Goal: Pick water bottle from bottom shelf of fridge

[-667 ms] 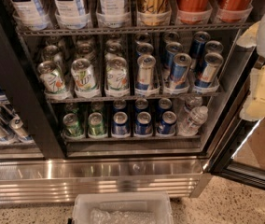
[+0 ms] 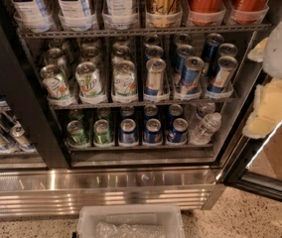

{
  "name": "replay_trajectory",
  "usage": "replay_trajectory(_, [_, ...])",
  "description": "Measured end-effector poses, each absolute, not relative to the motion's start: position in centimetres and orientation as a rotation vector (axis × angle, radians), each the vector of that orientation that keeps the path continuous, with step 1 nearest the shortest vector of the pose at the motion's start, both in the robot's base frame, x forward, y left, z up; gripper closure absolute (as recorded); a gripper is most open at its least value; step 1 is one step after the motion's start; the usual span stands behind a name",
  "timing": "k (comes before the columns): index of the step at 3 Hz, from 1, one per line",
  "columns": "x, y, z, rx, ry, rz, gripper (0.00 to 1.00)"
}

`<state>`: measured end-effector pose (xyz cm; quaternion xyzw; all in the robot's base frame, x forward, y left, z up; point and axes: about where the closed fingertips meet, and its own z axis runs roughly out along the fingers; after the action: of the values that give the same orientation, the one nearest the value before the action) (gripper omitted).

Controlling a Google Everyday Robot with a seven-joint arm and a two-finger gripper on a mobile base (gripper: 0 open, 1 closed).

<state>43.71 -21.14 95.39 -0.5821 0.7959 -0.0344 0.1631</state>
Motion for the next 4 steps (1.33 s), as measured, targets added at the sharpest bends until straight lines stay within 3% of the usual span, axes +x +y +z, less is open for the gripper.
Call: replay_trajectory(4, [44.5,-18.7,87.1,-1.421,2.344,-0.021,0.00])
